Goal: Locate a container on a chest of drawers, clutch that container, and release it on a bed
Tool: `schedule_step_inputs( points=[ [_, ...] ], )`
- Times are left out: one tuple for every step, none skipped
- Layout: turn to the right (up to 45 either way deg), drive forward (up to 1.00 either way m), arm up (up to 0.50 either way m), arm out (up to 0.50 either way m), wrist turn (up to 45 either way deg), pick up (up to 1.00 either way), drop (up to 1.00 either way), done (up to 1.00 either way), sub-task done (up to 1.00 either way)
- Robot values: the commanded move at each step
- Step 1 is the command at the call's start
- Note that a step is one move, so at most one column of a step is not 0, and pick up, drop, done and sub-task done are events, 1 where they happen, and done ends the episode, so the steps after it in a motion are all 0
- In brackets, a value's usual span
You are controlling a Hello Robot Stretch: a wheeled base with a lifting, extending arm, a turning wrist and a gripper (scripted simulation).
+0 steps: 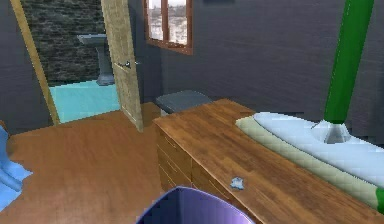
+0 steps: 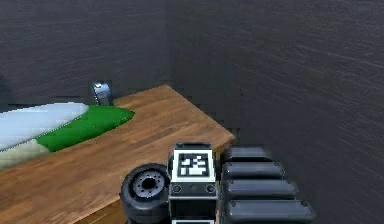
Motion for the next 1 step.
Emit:
schedule_step_inputs(
  points=[
    [-45.0, 0.0, 0.0, 0.0, 0.0, 0.0, 0.0, 0.0, 0.0]
  ],
)
